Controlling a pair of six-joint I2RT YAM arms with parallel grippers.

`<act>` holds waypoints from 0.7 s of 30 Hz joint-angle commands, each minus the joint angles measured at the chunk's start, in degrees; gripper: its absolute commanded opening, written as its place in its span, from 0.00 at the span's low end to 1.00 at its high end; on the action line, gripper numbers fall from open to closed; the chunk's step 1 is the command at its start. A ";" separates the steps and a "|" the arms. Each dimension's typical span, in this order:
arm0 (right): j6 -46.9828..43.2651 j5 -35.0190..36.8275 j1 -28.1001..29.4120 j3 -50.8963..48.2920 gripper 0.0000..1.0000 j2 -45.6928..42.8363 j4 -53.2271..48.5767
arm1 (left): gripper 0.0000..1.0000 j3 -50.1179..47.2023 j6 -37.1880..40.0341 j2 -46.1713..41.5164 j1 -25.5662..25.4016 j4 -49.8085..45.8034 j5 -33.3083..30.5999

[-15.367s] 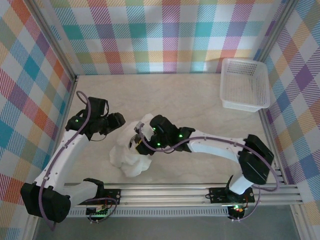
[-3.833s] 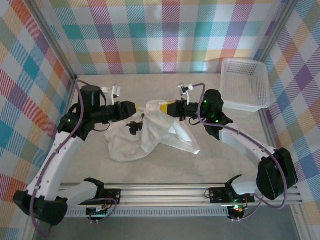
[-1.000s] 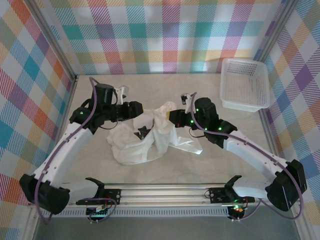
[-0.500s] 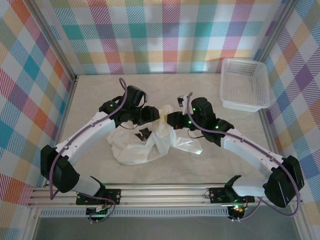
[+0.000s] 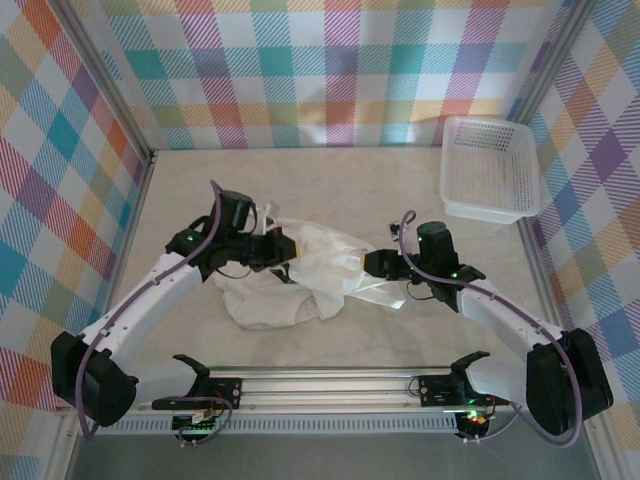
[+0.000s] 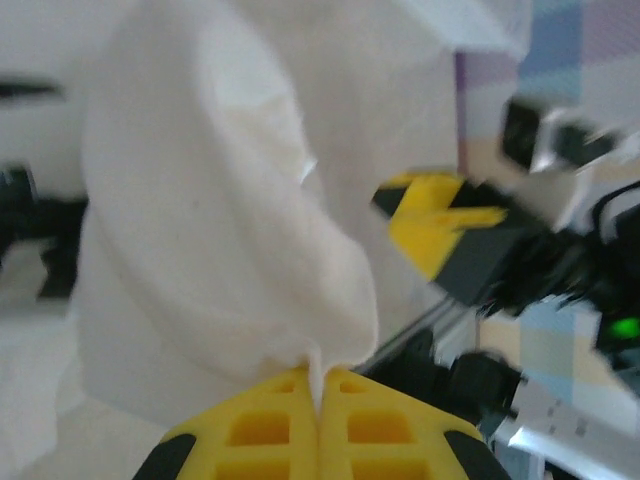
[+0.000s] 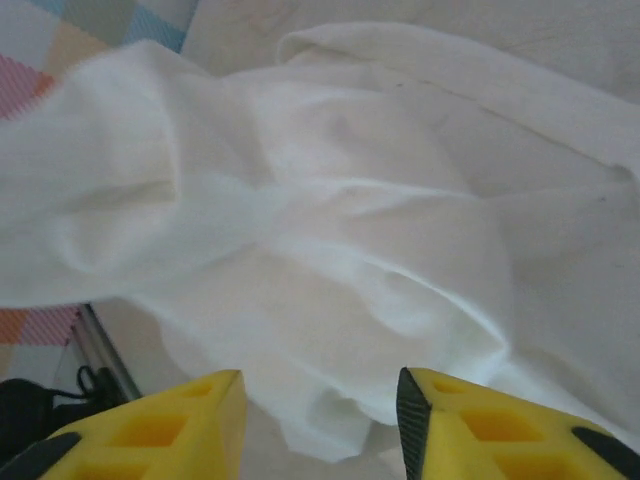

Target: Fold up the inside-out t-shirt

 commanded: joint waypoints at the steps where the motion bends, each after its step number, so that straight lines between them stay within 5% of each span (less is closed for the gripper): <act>1: -11.65 -0.57 4.22 2.27 0.55 -5.18 -1.08 | 0.00 -1.71 1.77 0.24 -1.44 2.54 4.94; 4: -24.16 4.79 10.58 3.51 0.64 -5.47 -0.78 | 0.00 -0.48 3.61 1.48 -2.50 1.18 4.41; 13: -51.06 16.76 20.50 19.38 0.63 12.11 -6.61 | 0.00 -0.81 3.61 -1.96 -3.13 -3.03 -4.27; 21: -60.68 25.67 23.78 17.25 0.61 20.76 10.78 | 0.00 -0.91 2.58 -5.07 -3.17 -1.81 -5.22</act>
